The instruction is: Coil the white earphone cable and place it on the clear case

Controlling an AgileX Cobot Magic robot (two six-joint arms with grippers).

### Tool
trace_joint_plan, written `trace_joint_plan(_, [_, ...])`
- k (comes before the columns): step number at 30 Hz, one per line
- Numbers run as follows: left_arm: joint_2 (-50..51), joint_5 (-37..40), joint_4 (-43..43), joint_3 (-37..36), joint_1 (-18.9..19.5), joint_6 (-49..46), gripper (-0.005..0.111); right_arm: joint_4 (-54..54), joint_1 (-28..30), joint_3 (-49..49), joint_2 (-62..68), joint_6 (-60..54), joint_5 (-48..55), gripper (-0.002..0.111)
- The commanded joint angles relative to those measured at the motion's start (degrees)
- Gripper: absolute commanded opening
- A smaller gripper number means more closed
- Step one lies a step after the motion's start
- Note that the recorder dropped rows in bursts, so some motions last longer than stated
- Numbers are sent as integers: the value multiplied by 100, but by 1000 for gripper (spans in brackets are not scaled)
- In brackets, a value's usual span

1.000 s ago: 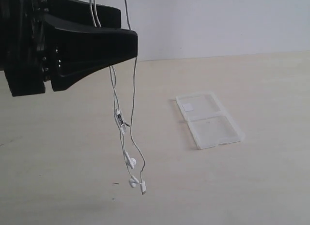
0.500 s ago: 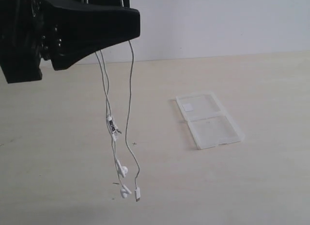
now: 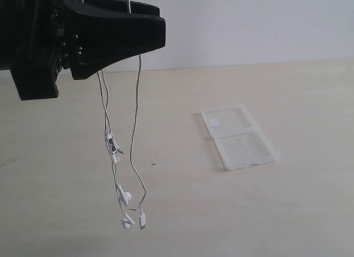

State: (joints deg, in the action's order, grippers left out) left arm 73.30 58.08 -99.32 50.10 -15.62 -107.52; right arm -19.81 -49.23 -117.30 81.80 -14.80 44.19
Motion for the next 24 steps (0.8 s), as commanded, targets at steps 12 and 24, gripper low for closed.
trace_joint_plan(12, [8, -194, -63, 53, -39, -9, 12, 24, -12, -41, 30, -63, -45, 0])
trace_joint_plan(24, [-3, -539, -63, 53, -39, -9, 0, 24, -12, -41, 30, -63, 25, 0])
